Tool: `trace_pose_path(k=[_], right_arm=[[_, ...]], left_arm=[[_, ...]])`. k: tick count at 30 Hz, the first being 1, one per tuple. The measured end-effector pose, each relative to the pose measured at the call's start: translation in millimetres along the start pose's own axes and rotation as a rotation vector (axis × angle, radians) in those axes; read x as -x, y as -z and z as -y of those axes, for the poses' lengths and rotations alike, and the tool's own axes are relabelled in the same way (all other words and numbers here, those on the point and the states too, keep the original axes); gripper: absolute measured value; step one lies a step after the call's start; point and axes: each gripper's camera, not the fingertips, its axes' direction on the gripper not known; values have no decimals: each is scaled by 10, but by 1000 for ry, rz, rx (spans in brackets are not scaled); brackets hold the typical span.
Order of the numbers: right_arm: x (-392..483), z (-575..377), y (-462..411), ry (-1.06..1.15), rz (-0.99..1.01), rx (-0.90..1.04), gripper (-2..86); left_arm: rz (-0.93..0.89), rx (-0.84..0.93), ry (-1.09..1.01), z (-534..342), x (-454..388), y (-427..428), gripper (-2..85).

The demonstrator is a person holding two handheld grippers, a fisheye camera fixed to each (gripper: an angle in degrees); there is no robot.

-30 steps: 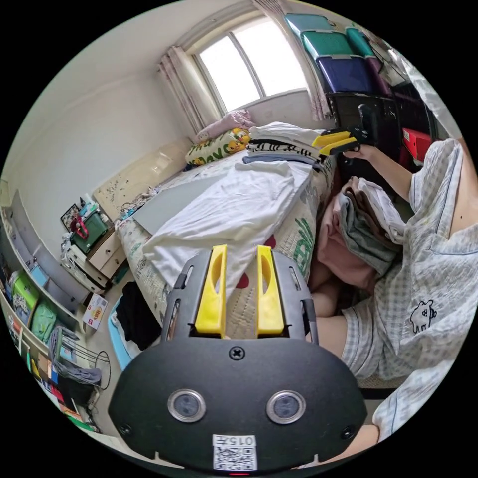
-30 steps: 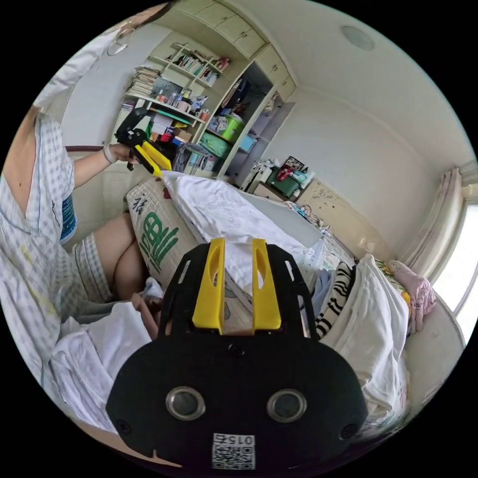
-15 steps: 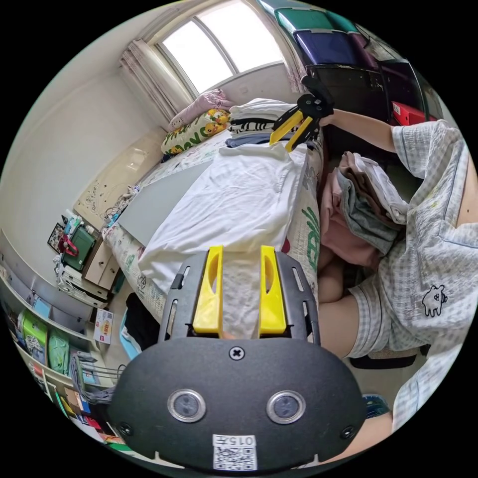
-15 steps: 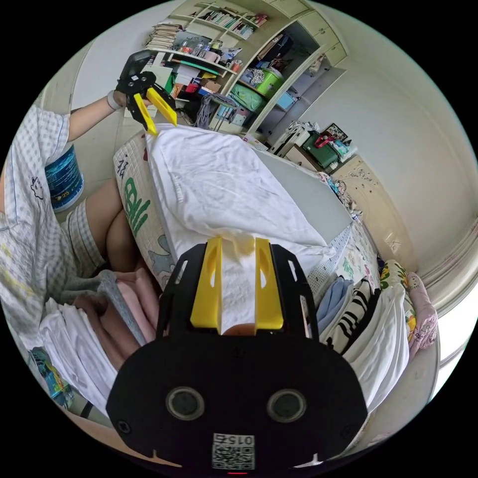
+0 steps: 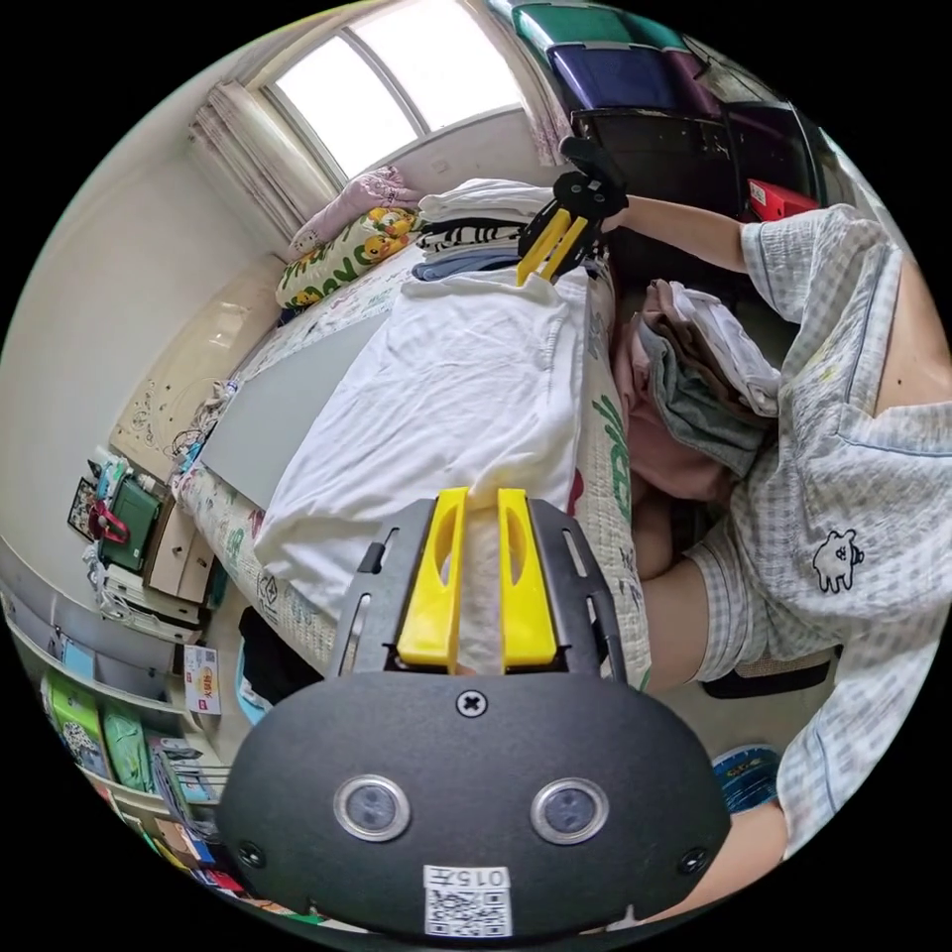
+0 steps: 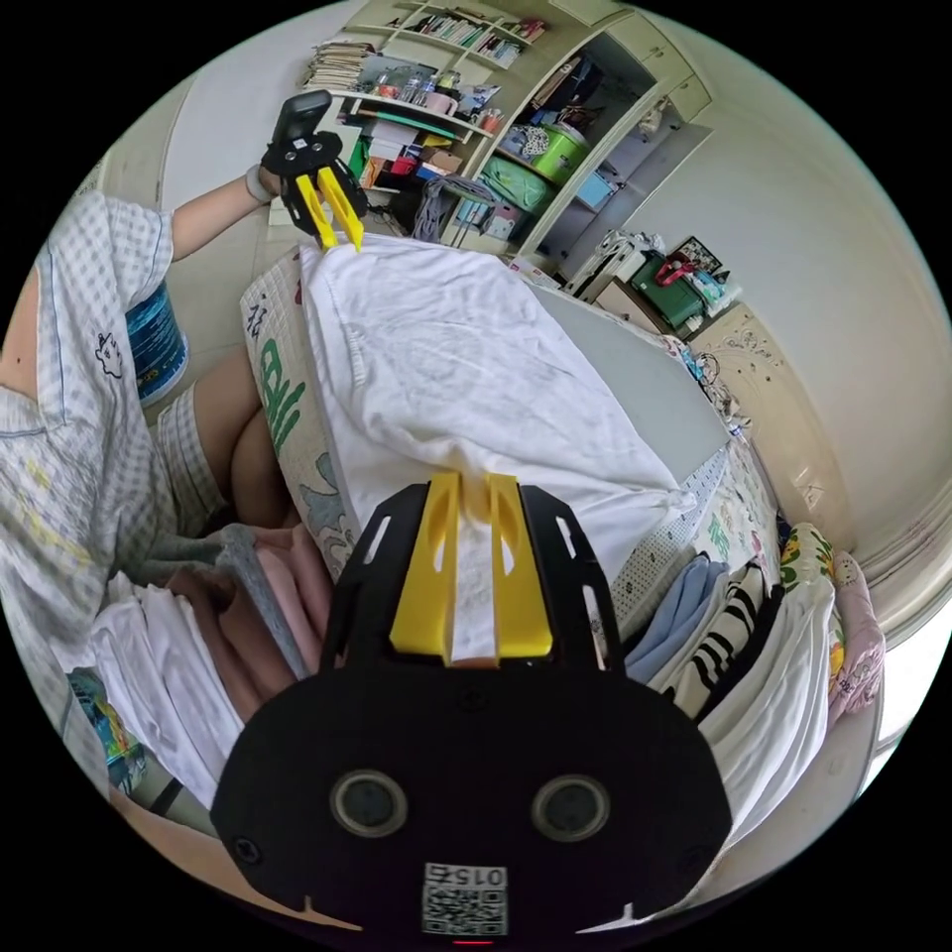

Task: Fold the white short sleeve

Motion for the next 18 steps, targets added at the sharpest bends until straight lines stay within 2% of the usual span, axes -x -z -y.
trace_pose_path(k=[4, 10, 14, 18], right_arm=[[103, -79, -61, -30, -48, -15, 52], [356, -256, -195, -98, -150, -63, 51], [528, -446, -306, -160, -231, -136, 51], [715, -609, -436, -188, -306, -192, 50]], left_arm=[[-3, -38, 71, -197, 3, 27, 47], [-82, -158, 287, -729, 127, 81, 41], [-67, -297, 390, -1190, 27, 149, 30], [-14, -345, 399, -1427, -125, 268, 25]])
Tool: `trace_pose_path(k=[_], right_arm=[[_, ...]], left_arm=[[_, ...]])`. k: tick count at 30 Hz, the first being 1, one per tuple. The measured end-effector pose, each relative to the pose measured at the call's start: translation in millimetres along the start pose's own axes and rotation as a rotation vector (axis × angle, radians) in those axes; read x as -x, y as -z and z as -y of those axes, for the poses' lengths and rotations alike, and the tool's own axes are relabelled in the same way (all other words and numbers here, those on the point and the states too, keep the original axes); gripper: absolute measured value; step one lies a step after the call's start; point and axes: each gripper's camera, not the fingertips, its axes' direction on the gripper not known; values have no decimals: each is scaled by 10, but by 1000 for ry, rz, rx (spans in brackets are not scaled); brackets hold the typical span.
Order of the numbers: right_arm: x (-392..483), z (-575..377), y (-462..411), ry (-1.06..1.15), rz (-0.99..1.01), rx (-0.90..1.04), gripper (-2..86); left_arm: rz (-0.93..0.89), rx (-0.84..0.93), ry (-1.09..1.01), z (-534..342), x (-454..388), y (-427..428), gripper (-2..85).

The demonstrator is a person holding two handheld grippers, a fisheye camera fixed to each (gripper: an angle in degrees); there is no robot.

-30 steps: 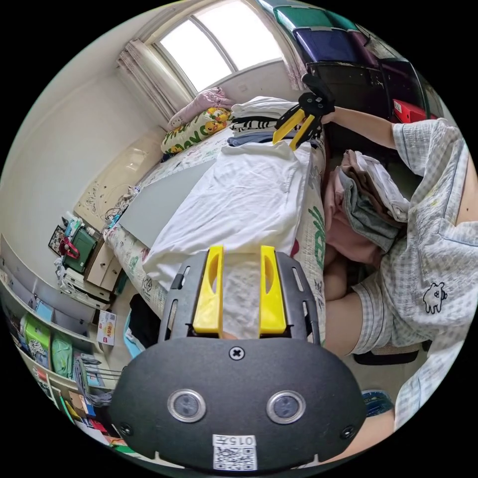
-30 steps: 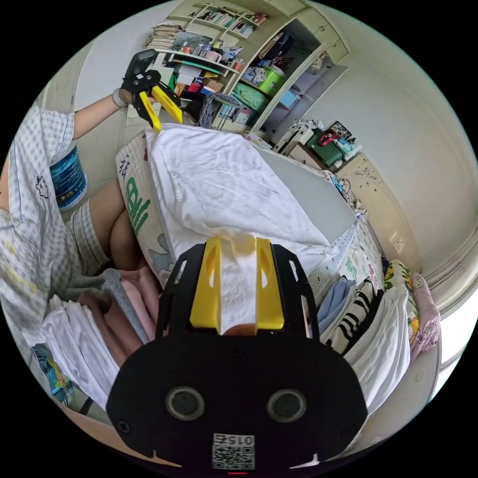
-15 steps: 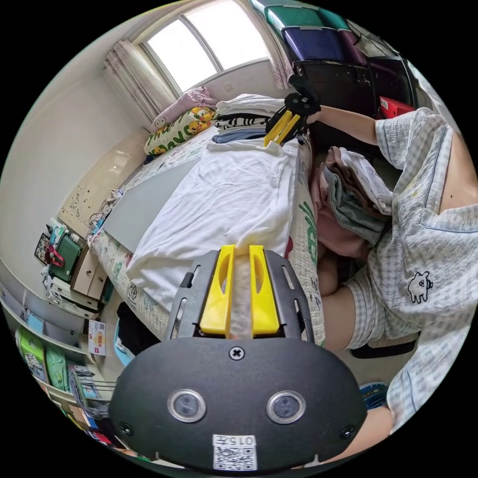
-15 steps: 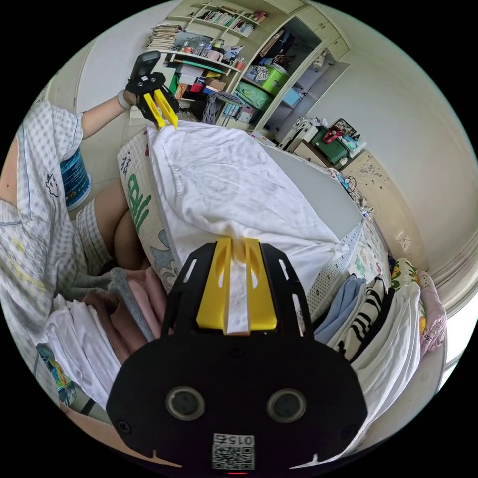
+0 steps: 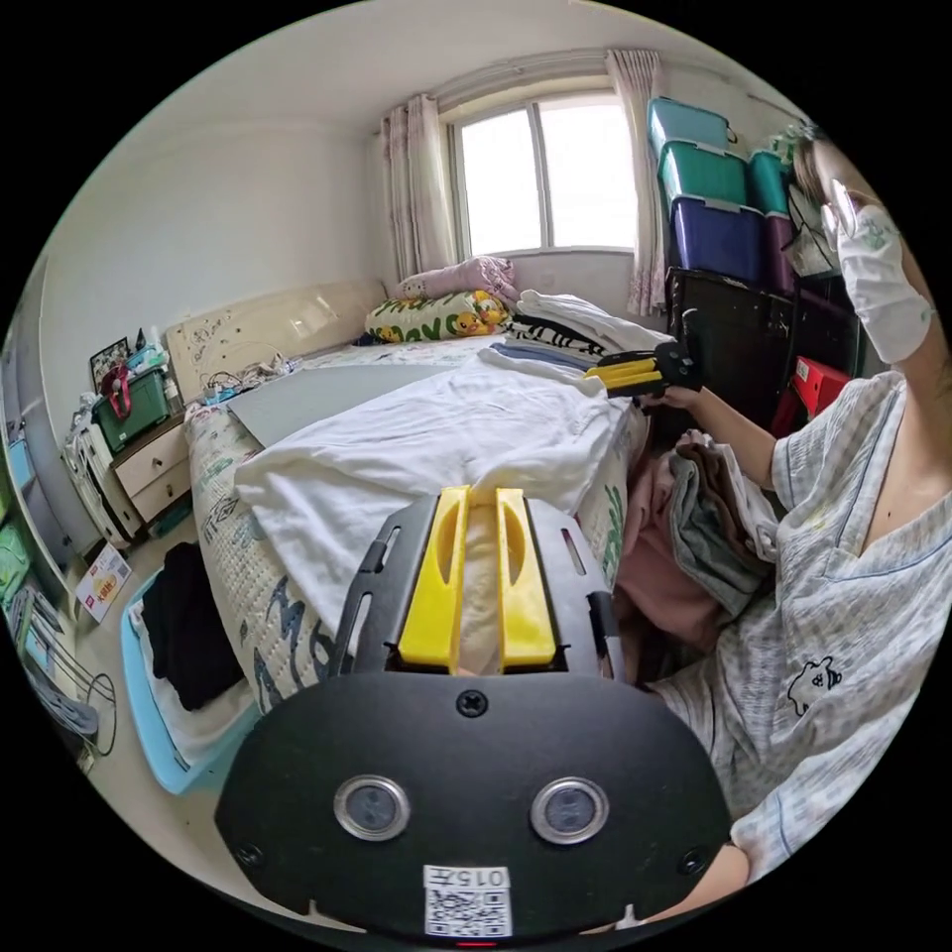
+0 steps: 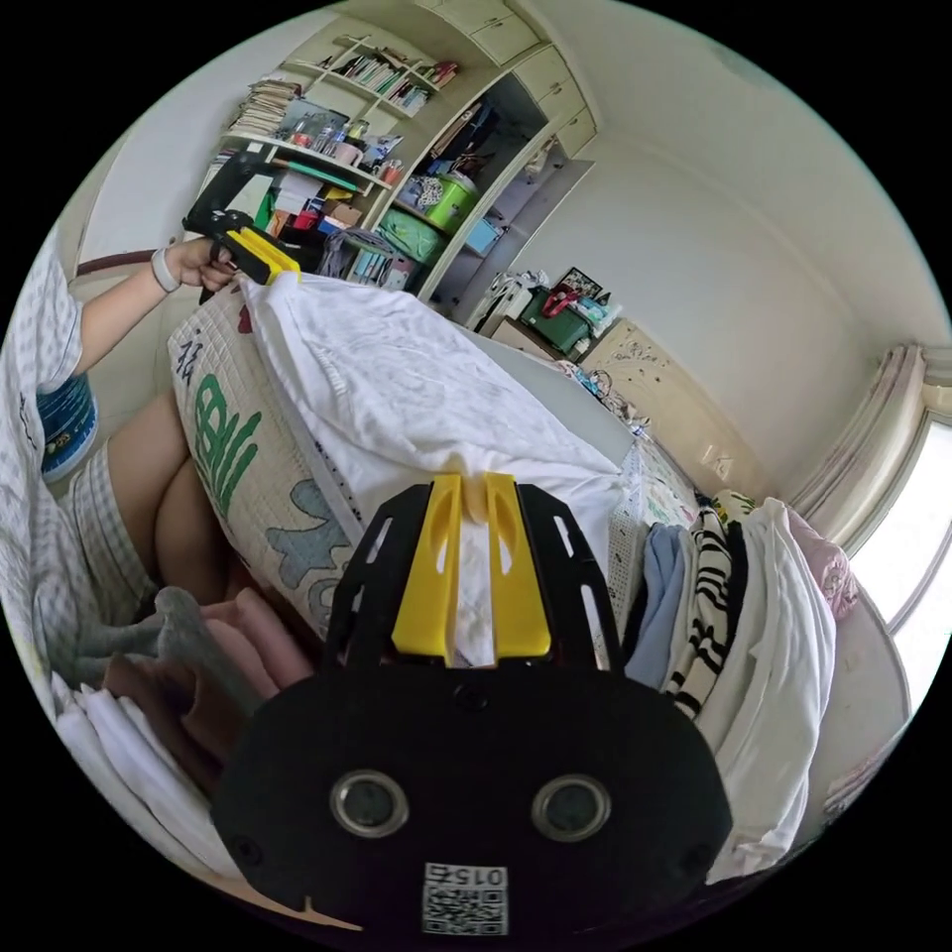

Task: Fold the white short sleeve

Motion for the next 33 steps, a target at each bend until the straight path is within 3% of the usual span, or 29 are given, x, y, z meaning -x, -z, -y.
trace_pose_path(k=[8, 15, 33], right_arm=[[270, -475, -102, -67, -93, -173, 40], [454, -640, -232, -71, -152, -188, 27], [666, -881, -522, -63, -177, -192, 21]], left_arm=[[26, -78, 13, -332, -58, 360, 22], [152, -119, -12, -532, -348, 659, 24], [161, -138, -13, -655, -562, 1116, 19]])
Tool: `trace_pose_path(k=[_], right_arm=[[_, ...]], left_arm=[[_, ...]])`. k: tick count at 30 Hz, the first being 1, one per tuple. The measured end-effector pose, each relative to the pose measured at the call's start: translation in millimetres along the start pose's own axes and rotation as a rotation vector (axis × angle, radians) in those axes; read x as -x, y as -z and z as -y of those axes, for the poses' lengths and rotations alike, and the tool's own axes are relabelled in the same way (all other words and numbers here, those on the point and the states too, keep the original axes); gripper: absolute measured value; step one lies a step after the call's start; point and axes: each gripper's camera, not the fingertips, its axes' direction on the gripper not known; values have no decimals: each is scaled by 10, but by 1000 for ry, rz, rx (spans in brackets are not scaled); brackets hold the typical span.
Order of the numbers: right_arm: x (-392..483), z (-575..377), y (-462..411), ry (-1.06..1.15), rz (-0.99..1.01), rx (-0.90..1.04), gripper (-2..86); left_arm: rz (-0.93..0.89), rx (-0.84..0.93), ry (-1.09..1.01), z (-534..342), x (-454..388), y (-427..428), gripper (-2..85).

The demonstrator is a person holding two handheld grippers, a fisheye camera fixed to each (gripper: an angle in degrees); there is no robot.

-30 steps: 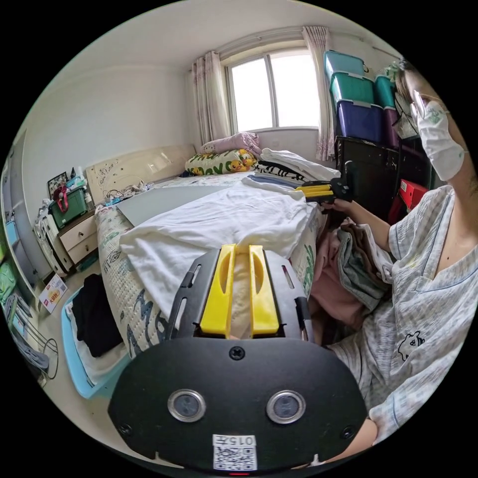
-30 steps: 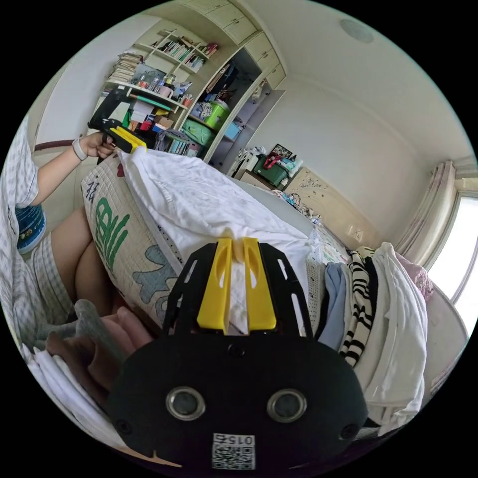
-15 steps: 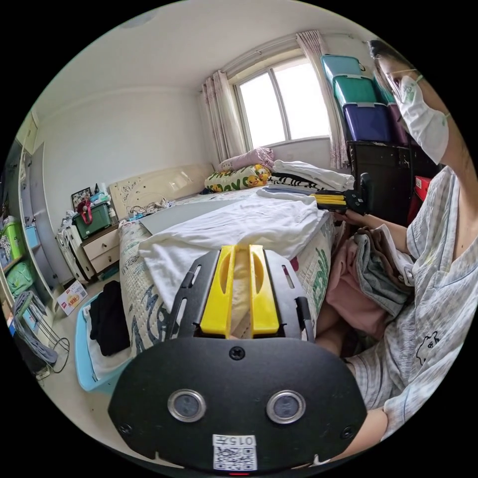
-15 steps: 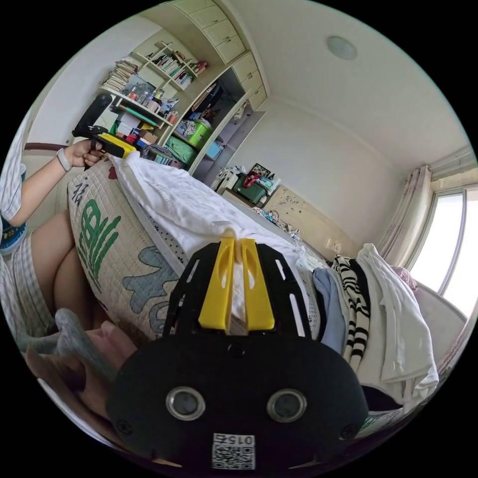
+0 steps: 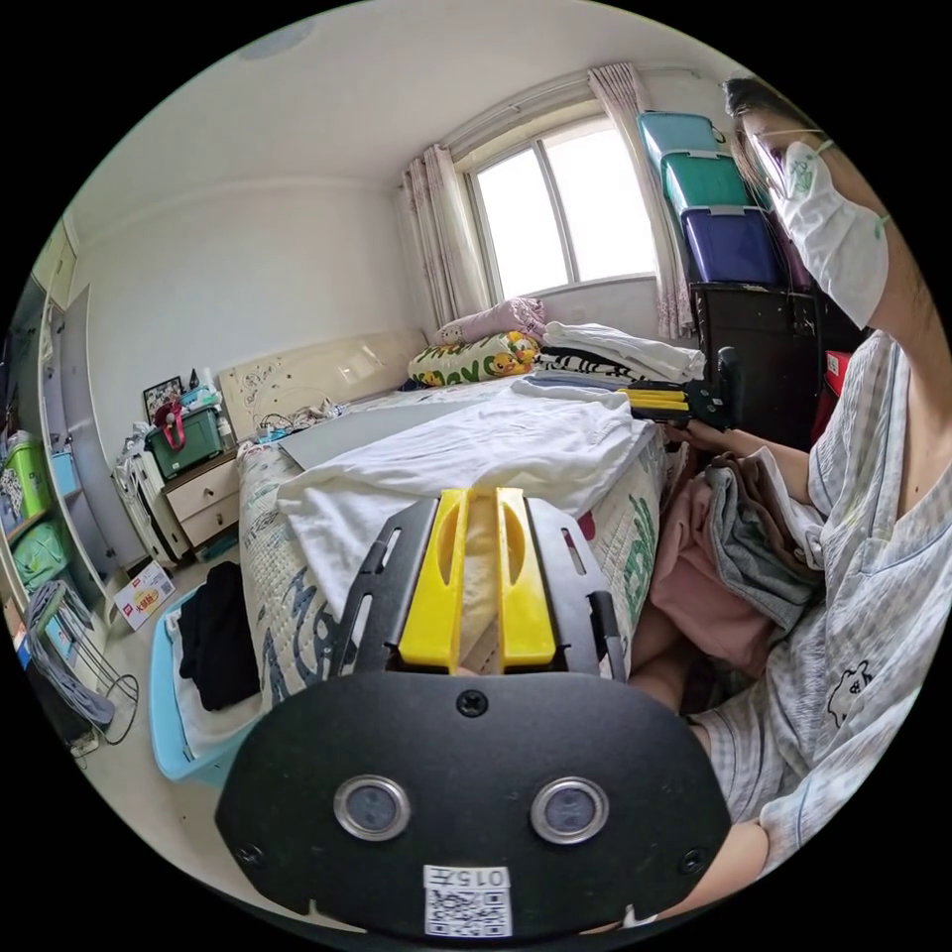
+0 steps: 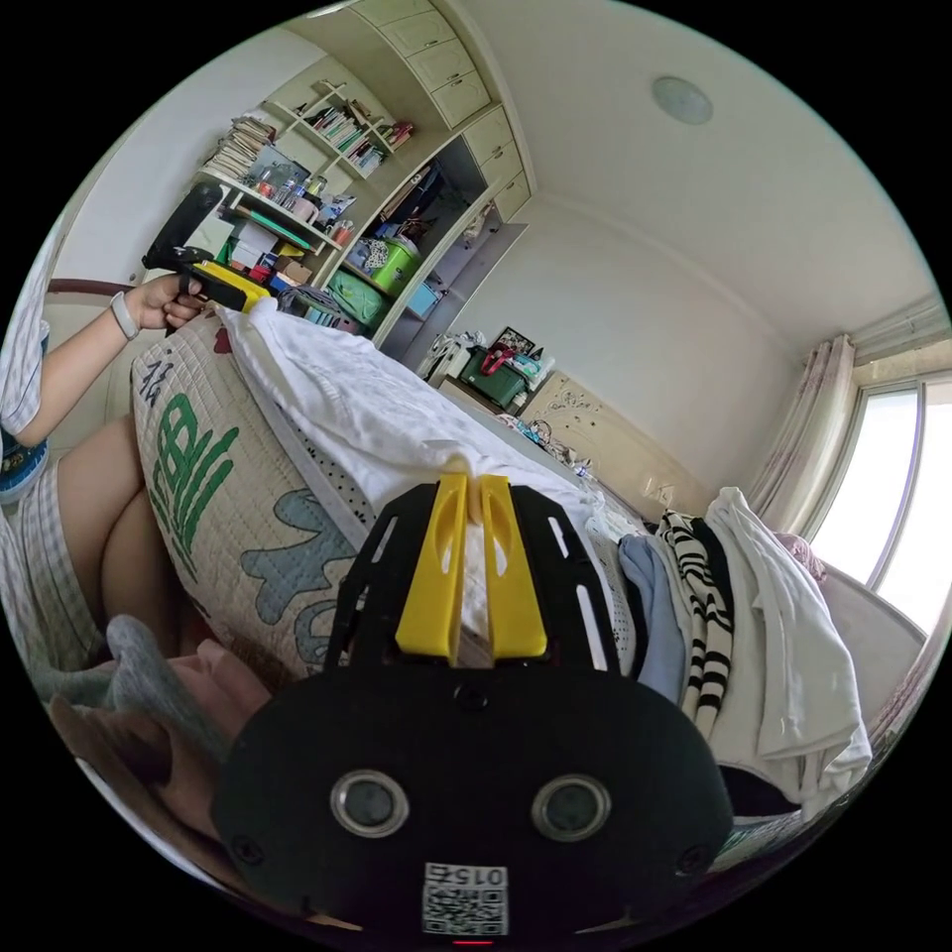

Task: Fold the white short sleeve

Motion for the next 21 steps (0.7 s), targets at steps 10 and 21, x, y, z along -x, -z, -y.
trace_pose_path(k=[10, 21], right_arm=[[89, -90, -85, 1, -3, -1, 21], [177, -148, -132, 3, -8, -1, 21]], left_arm=[[-4, 0, 3, 38, -72, 117, 20], [1, -3, 2, 83, -176, 167, 24]])
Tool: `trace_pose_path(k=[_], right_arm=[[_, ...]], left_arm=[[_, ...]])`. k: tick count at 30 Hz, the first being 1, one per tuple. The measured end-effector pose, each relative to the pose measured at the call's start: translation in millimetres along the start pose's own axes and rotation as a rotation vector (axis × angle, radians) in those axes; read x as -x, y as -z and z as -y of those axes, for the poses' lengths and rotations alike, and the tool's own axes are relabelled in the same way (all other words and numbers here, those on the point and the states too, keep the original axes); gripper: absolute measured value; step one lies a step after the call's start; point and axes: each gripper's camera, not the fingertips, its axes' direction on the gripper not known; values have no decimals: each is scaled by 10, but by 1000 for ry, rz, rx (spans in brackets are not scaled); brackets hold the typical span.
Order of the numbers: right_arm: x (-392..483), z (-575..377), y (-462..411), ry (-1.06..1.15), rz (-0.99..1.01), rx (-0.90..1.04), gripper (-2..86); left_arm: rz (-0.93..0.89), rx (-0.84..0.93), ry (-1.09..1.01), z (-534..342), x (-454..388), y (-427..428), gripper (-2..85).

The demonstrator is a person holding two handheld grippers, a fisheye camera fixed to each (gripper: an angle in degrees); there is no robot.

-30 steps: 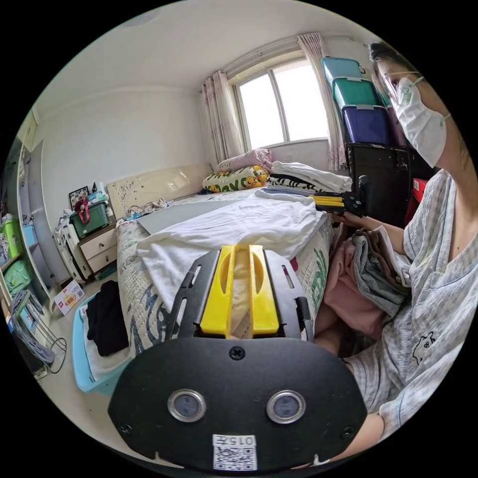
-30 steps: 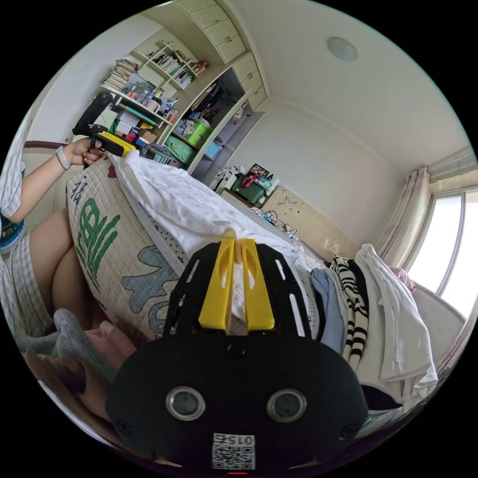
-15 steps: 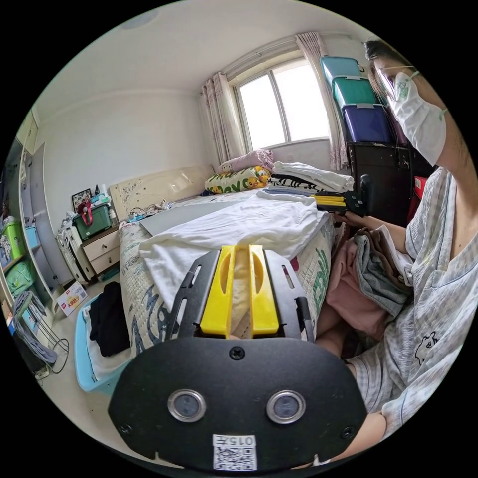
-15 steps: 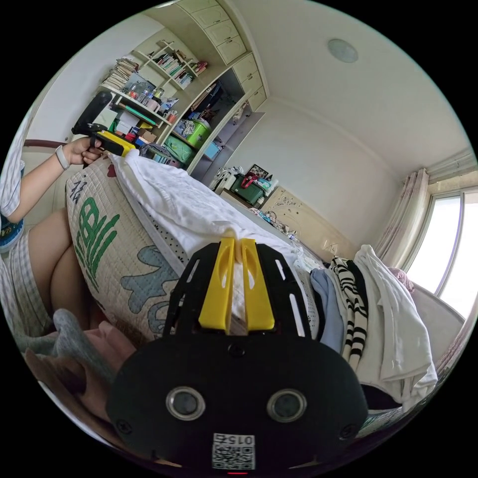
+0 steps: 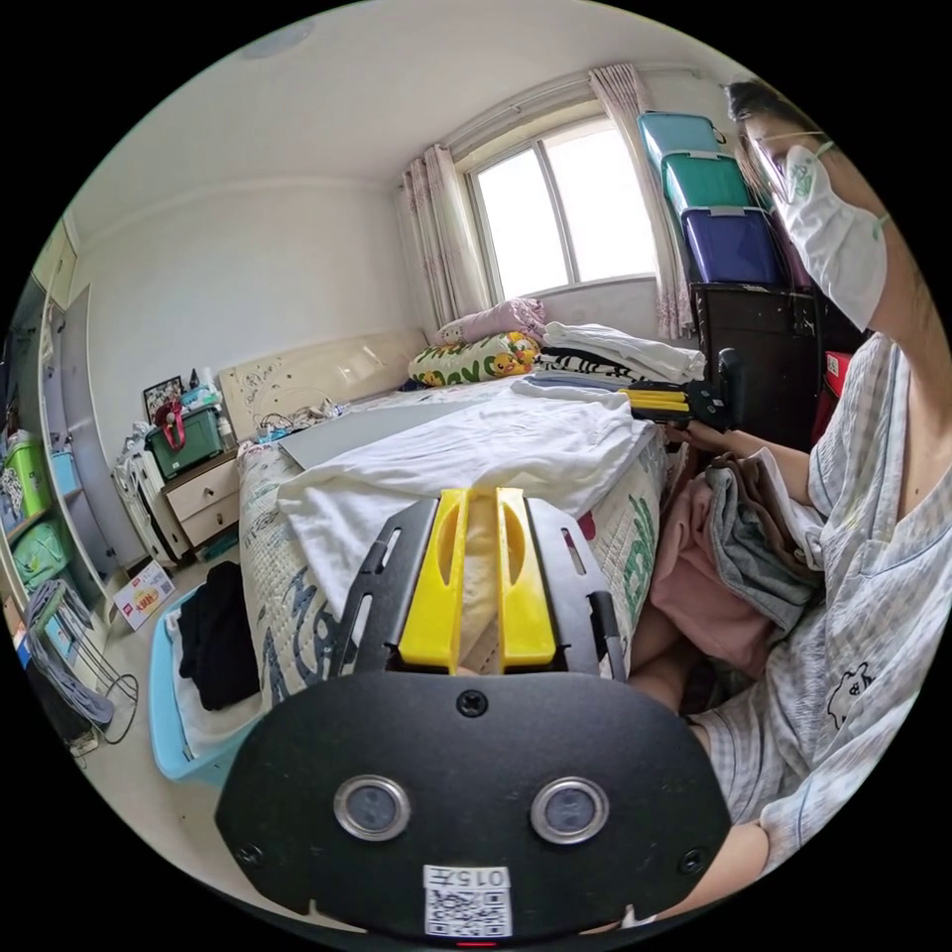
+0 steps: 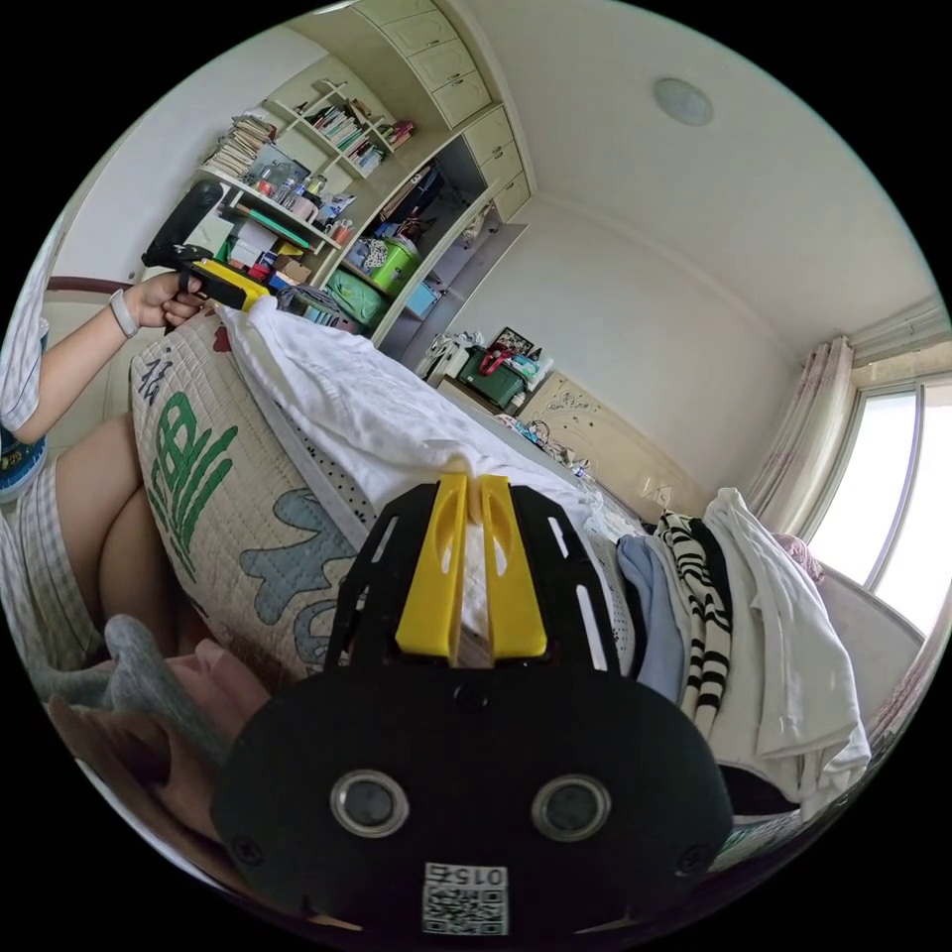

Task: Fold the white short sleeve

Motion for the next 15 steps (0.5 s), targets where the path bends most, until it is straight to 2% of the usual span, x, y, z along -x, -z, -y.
trace_pose_path(k=[15], right_arm=[[69, -8, 59, 2, -7, 1, 21]], left_arm=[[8, -4, -1, 21, -123, -57, 25]])
